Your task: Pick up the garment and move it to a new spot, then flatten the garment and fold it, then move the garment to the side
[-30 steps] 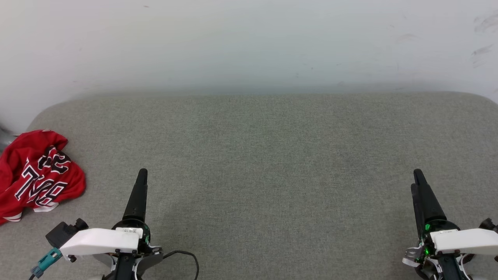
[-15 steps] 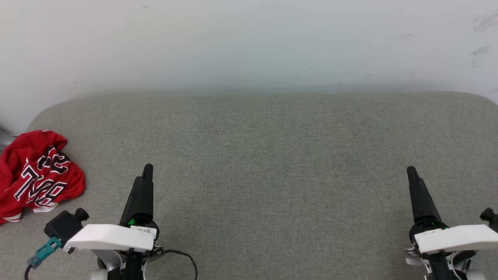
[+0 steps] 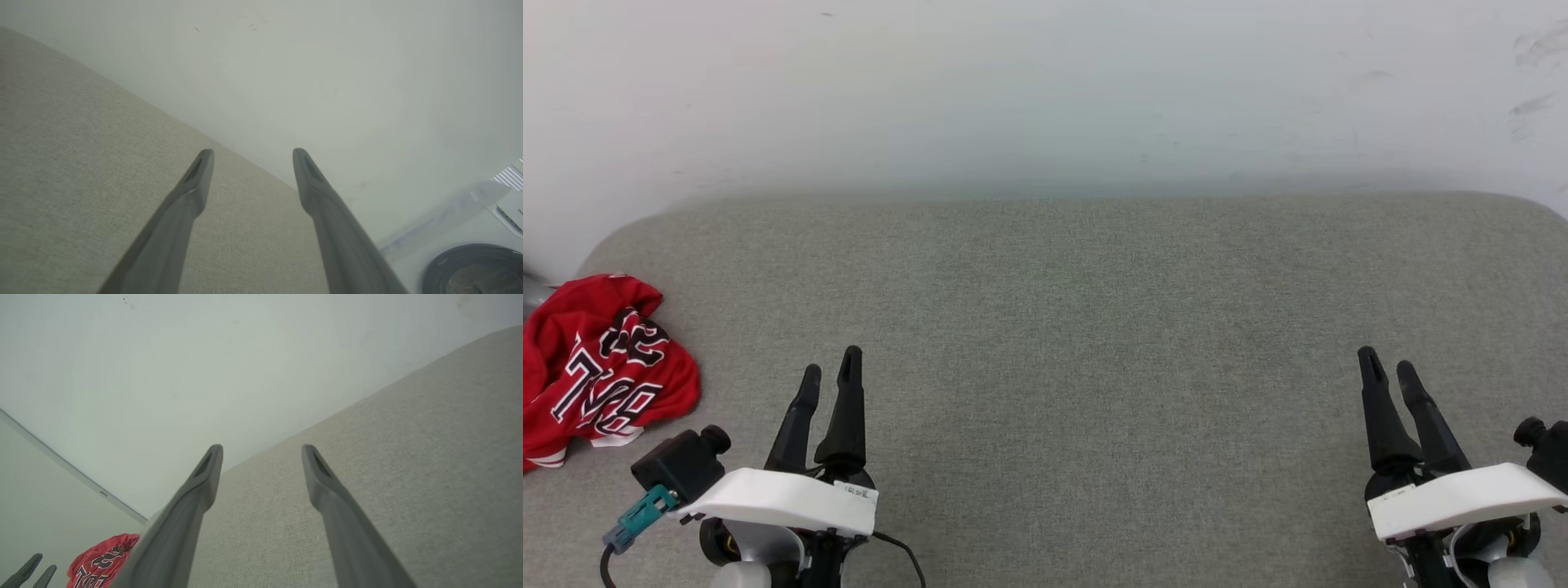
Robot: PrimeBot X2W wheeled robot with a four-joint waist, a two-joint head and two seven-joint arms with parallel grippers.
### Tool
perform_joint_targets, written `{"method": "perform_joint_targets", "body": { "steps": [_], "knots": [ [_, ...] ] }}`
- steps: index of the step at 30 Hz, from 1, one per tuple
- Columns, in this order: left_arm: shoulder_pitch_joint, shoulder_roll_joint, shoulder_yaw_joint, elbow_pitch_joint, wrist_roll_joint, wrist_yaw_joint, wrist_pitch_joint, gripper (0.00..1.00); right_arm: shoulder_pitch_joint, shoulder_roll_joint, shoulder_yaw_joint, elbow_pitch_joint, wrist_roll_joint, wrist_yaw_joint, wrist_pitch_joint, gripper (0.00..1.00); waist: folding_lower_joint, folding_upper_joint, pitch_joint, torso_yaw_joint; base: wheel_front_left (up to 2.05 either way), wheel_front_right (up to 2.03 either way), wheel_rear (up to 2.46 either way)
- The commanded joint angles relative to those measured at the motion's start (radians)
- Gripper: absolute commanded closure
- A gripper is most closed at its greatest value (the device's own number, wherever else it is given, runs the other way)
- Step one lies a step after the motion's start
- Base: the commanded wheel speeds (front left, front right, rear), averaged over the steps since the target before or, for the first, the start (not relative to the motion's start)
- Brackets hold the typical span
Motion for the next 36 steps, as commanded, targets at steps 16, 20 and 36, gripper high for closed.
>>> {"method": "perform_joint_targets", "body": {
  "steps": [16,20,36],
  "knots": [
    [0.001,0.007,0.0,0.011,0.253,0.002,-0.048,0.0,0.01,0.008,-0.012,-0.046,-0.272,0.0,0.002,0.0,0.0,0.0,0.0,-0.001,0.0,0.0,0.0],
    [0.0,0.008,0.001,0.02,0.306,0.007,-0.059,0.0,0.012,0.011,-0.009,-0.053,-0.316,0.0,0.006,0.0,0.0,0.0,0.0,-0.001,0.0,0.0,0.0],
    [0.0,0.008,-0.001,0.052,0.468,0.012,-0.096,0.0,0.025,0.02,-0.013,-0.072,-0.457,0.0,0.015,0.0,0.0,0.0,-0.001,-0.003,0.0,0.0,0.0]
  ]
}}
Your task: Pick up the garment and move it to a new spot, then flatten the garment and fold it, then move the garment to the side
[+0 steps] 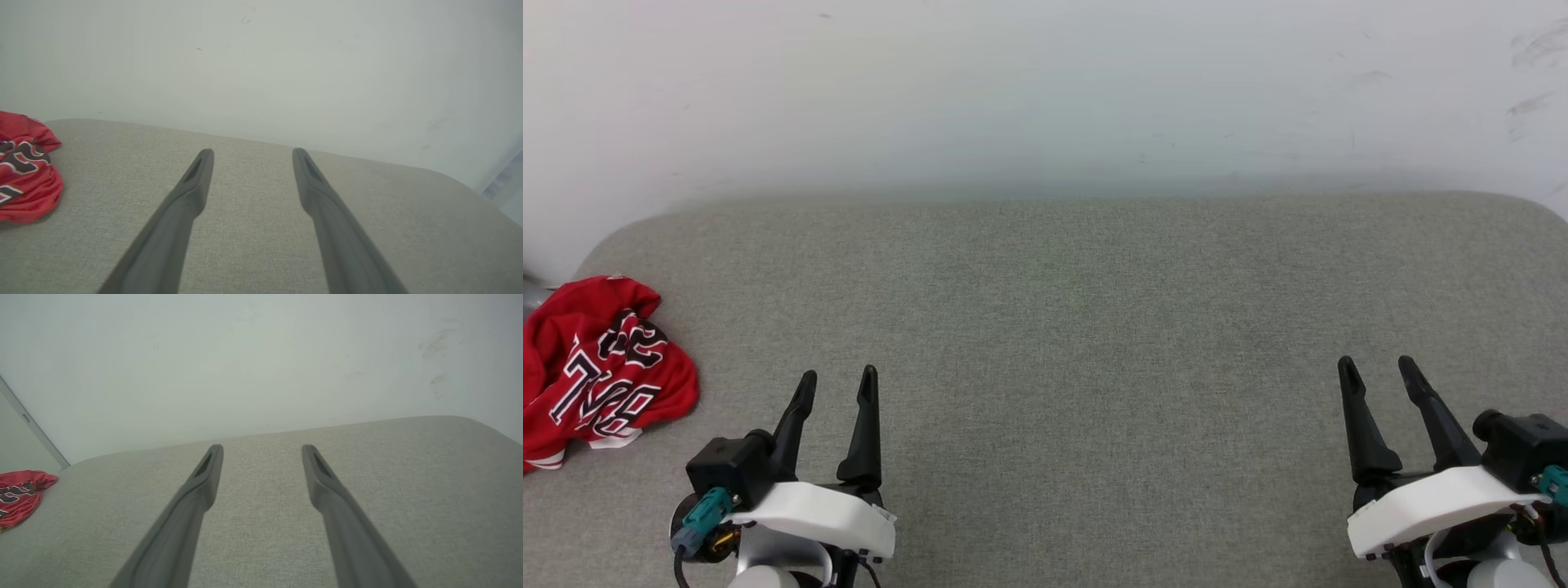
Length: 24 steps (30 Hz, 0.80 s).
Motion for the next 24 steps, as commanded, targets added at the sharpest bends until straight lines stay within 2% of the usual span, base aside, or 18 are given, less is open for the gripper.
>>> {"method": "perform_joint_targets", "body": {
  "steps": [1,24],
  "knots": [
    [-0.002,0.005,-0.001,0.002,0.027,0.002,-0.011,0.0,0.005,0.003,-0.001,-0.011,-0.027,0.0,-0.002,0.0,0.0,-0.0001,-0.001,0.0,0.0,0.0,0.0],
    [-0.014,0.001,-0.007,0.048,0.175,0.0,-0.055,0.0,0.018,0.008,-0.018,-0.022,-0.179,0.0,-0.015,0.0,0.0,-0.0001,-0.004,0.006,0.0,0.0,0.0]
  ]
}}
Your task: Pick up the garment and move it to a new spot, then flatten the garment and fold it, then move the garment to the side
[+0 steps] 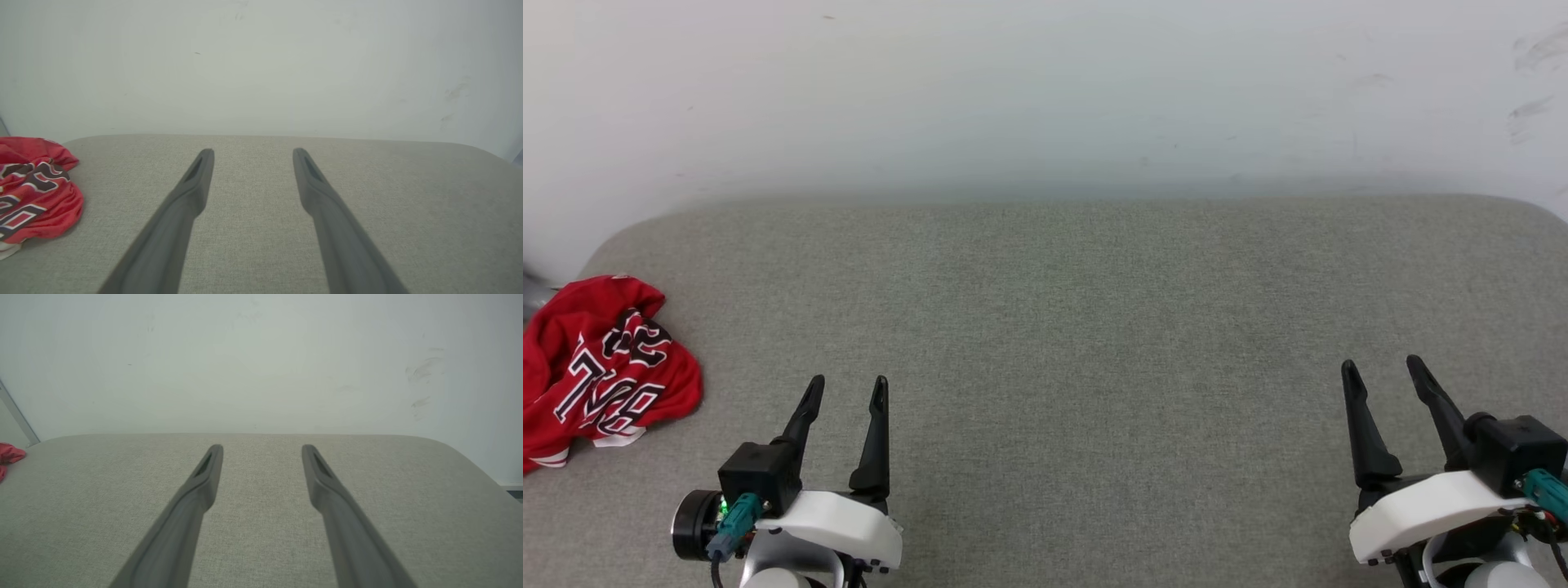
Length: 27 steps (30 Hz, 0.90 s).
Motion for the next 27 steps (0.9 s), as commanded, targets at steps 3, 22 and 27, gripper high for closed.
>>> {"method": "perform_joint_targets", "body": {
  "steps": [3,22,27],
  "knots": [
    [-0.013,0.0,-0.005,0.006,0.031,-0.001,-0.013,0.0,0.01,0.004,-0.005,-0.009,-0.037,0.0,-0.012,0.0,-0.0001,-0.0001,0.001,0.005,0.0,0.0,0.0],
    [-0.033,-0.002,0.031,0.013,0.016,0.002,-0.019,0.0,0.022,0.004,0.027,-0.035,-0.017,0.0,-0.019,0.0,-0.0001,-0.0001,0.008,0.153,0.0,0.0,0.0],
    [-0.037,-0.003,0.046,0.012,0.011,0.005,-0.019,0.0,0.012,0.004,0.039,-0.044,-0.016,0.0,-0.015,0.0,-0.0001,-0.0001,0.013,0.208,0.0,0.0,0.0]
  ]
}}
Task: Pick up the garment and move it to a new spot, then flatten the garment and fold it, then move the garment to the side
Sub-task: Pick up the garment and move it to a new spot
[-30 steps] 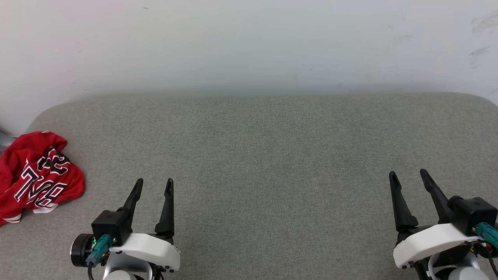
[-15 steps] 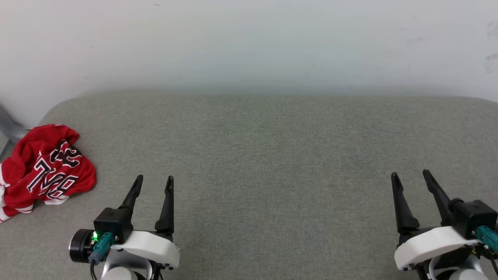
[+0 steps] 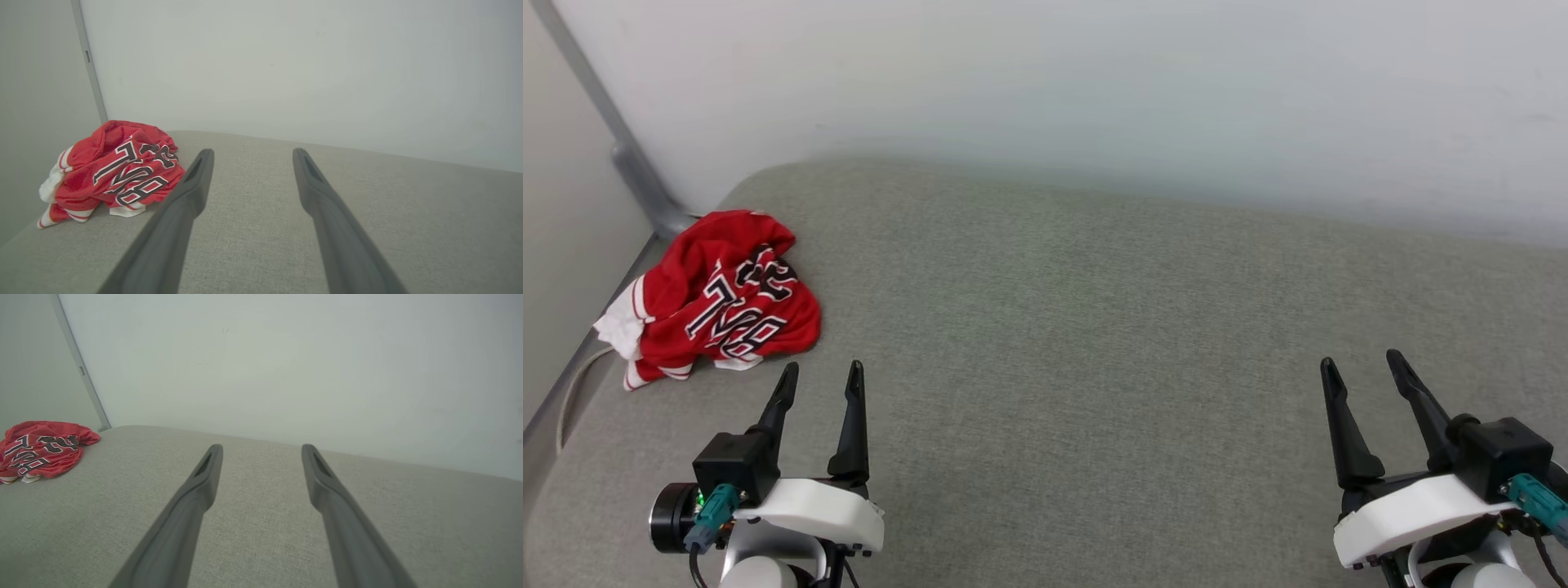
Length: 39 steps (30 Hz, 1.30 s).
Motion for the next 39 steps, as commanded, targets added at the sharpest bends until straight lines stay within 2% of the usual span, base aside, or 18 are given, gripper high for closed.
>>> {"method": "perform_joint_targets", "body": {
  "steps": [1,15,23,27,39],
  "knots": [
    [-0.013,-0.001,0.005,-0.001,-0.004,0.004,-0.003,0.0,-0.004,0.002,0.002,-0.008,0.002,-0.001,0.001,0.0,-0.0001,-0.0001,0.006,0.043,0.0,0.0,0.0],
    [-0.02,-0.002,0.039,0.003,-0.005,0.008,-0.003,0.0,-0.026,0.002,0.035,-0.042,-0.027,-0.001,0.009,0.0,-0.0001,-0.0001,0.028,0.244,0.0,0.0,0.0],
    [-0.015,-0.002,0.057,0.002,-0.014,0.008,-0.003,0.0,-0.042,0.002,0.05,-0.049,-0.038,-0.001,0.014,0.0,-0.0001,-0.0001,0.04,0.328,0.0,0.0,0.0],
    [-0.011,-0.002,0.066,0.0,-0.018,0.005,-0.003,0.0,-0.045,0.002,0.054,-0.05,-0.041,-0.001,0.017,0.0,-0.0001,-0.0001,0.041,0.353,0.0,0.0,0.0],
    [-0.005,-0.003,0.082,-0.025,-0.017,0.006,-0.003,0.0,-0.065,0.002,0.068,-0.037,-0.039,-0.001,0.016,0.0,-0.0001,-0.0001,0.05,0.358,0.0,0.0,0.0]
  ]
}}
